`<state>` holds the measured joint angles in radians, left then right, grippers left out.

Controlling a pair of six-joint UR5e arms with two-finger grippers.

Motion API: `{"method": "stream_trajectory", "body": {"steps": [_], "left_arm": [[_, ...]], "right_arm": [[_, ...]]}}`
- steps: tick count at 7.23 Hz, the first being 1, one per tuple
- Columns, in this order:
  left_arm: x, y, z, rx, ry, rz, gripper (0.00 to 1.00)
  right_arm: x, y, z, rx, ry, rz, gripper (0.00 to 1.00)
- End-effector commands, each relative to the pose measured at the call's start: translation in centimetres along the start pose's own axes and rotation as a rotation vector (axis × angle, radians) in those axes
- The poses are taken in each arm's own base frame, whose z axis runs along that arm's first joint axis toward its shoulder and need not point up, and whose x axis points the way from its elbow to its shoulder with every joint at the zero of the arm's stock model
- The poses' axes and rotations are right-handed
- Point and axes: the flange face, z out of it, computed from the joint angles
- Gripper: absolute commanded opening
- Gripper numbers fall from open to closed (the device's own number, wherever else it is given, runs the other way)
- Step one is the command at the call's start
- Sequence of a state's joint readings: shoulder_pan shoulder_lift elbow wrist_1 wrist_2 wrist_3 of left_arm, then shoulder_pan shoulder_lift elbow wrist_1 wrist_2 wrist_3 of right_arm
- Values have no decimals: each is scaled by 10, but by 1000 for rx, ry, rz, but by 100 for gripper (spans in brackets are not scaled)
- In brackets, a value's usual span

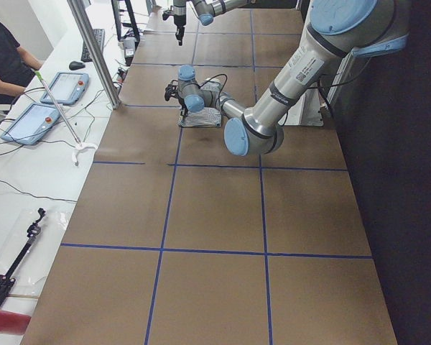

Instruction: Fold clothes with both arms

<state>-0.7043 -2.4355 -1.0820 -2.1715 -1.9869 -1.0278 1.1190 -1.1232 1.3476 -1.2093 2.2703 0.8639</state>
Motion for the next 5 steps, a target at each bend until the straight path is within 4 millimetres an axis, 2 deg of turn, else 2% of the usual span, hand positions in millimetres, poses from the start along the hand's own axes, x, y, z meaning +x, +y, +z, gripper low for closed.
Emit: {"method": "stream_trajectory", "body": {"steps": [1,2,3,4,5], "left_arm": [[-32,-45,-17,51,-23,28,0],[-43,-55,-22,62,-31,25,0],[-73,-84,-48,98,-50,69,0],[-118,-96,-65,83,-47,58,0],[-164,-90,-89,65,-22,41,0]], "right_arm": [[3,3,0,1,-2,-1,0],[4,5,-1,1,-2,-1,0],[5,6,-2,2,-2,0,0],[13,10,-4,3,1,6,0],[38,4,-19,28,6,32,0]]}}
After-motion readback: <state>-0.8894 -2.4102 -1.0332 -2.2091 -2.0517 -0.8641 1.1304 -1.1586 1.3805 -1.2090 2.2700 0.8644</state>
